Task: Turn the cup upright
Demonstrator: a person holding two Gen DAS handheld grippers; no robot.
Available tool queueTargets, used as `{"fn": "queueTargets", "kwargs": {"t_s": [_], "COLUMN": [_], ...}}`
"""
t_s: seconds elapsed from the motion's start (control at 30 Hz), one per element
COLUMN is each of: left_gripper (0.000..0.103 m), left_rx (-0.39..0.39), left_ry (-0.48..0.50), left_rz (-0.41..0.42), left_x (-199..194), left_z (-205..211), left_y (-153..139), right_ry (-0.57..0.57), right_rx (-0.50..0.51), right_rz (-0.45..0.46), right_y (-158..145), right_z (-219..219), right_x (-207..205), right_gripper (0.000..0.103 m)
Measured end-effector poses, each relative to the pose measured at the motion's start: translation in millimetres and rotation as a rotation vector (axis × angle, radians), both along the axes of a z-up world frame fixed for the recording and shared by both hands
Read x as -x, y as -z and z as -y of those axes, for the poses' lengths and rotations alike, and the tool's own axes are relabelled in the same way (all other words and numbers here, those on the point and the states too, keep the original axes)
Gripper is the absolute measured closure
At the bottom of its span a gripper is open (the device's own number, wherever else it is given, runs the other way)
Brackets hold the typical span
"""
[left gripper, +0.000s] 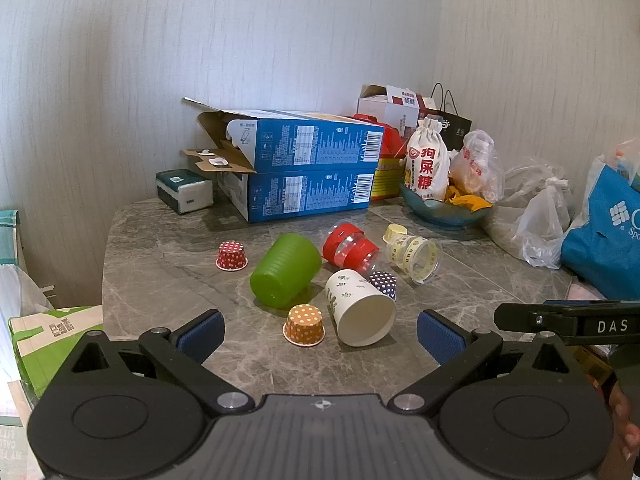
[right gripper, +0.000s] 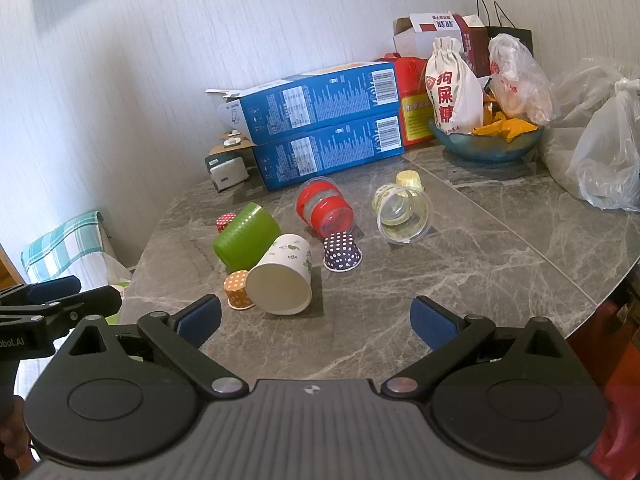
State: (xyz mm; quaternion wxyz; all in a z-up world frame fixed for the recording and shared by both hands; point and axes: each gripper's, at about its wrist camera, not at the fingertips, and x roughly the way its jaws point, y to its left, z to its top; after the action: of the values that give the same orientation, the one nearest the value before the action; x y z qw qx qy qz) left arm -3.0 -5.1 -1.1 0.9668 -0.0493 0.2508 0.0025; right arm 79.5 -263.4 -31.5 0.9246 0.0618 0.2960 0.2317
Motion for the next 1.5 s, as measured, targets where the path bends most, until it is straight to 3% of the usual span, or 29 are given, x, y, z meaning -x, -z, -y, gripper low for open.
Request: {"fn": "queueTargets", "kwargs": {"t_s": [0.87,1.03,1.27,1.5], "left_gripper": [0.0,0.0,0.0,0.0], "left_rx": [0.017,0.005,-0.018,0.029], "left_ry": [0.013,0.001,-0.024,-0.014], "left_rz": [-0.041,-0.037,-0.023,-0.038], "left_x": [-21.8,-27.0,-37.8,-44.7], "left_z": [-3.1,-8.5,-16.4,-33.3], "left_y": [10.8,14.9,16.8,21.0], "right_ry": [-0.019,-0.058,-0.087,-0.128], "right_rx": [-0.029,-0.055,0.011,-0.012], "right_rz": [-0.066,-0.109,-0.092,-0.153], "right_y": [12.5,14.2,4.3,5.5], "right_z": [2.4,-0.5,-20.6,-44.8], "right_x": [-20.1,-35.6,-60.4,-89.8], "right_gripper": [0.001,0.001,0.001,0.005]}}
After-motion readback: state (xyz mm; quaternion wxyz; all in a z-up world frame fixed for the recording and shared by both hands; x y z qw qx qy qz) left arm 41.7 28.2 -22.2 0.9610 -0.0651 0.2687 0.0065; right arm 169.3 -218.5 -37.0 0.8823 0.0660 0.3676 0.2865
